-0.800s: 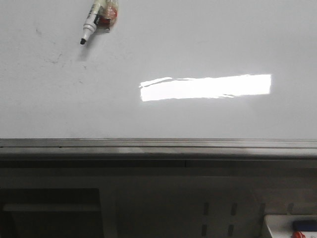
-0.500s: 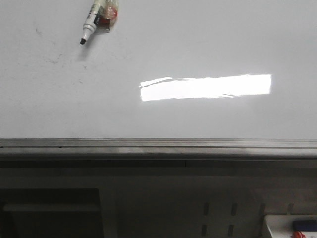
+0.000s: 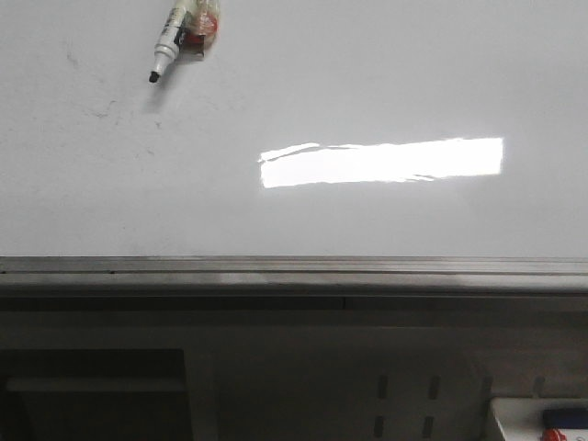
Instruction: Write number 4 on whiteboard
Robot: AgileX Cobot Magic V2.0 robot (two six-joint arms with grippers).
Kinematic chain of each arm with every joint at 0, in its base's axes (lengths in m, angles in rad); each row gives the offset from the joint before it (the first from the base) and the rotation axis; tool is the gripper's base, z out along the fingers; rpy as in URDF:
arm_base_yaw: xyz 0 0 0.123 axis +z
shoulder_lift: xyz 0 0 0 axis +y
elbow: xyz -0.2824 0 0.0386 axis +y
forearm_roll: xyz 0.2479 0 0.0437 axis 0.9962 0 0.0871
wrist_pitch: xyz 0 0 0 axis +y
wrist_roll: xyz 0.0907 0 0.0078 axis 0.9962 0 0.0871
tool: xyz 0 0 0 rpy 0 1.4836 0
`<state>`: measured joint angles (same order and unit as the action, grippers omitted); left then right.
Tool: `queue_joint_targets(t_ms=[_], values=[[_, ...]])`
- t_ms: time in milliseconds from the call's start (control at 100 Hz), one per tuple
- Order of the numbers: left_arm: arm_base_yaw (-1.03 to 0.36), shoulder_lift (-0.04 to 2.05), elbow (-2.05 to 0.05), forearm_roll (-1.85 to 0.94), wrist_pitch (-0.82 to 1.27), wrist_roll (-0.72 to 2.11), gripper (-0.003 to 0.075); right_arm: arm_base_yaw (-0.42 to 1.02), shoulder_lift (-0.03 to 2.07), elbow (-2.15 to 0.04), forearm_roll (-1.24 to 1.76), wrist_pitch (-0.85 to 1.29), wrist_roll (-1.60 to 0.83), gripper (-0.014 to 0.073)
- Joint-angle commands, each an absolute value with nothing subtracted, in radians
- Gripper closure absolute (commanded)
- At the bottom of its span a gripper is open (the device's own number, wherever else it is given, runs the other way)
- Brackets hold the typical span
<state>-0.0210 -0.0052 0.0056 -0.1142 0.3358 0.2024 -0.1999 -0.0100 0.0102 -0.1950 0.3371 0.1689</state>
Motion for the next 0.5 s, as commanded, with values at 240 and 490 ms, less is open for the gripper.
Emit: queue_joint_targets(t_ms=[240,490], values=[[-0.019,-0.029,0.039,-0.038,0.262,0.192,0.0741,-0.208,-0.025,0.035,-0.260,0.090,0.162,0.0648],[-0.020,-0.029,0.038,-0.626,0.070,0.192,0.0741,-0.208,-0.025,0.035,-0.102,-0.161,0.250,0.0648]])
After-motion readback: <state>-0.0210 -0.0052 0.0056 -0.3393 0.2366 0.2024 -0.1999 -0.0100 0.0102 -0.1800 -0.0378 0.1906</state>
